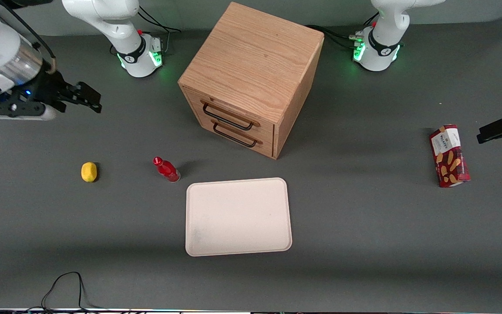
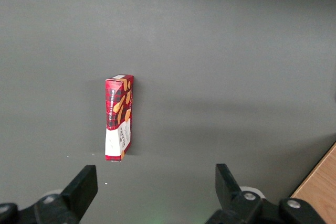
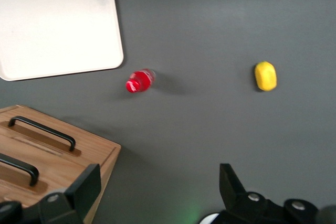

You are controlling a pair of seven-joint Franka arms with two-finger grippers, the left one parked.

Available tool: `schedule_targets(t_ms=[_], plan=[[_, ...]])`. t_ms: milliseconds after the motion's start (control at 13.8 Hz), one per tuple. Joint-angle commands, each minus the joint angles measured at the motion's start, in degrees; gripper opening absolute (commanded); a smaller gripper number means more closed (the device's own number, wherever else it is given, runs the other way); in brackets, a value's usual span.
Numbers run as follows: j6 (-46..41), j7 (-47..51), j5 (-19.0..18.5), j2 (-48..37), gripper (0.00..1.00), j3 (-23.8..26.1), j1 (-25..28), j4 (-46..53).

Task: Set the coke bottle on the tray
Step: 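Move the open right gripper over the red Coca-Cola bottle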

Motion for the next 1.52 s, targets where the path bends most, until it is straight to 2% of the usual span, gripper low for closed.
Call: schedule_targets(t_ms=[0, 290, 435, 726, 944, 1452], plan=[[-0.6, 1.6, -0.6, 7.3, 1.00, 0.8, 0.9, 6.5], [3.6, 1.7, -0.9, 12.9, 1.00, 0.8, 3.5, 6.0], [6.3, 5.6, -1.2, 15.2, 1.00, 0.8, 5.5, 5.3], [13.6, 5.9, -1.3, 16.0, 1.00, 0.7, 6.0, -0.2], [18.2, 6.0, -4.4, 17.0, 1.00, 0.7, 7.3, -4.1], [29.7, 6.0, -4.7, 16.6, 1.00, 0.4, 7.3, -15.6]])
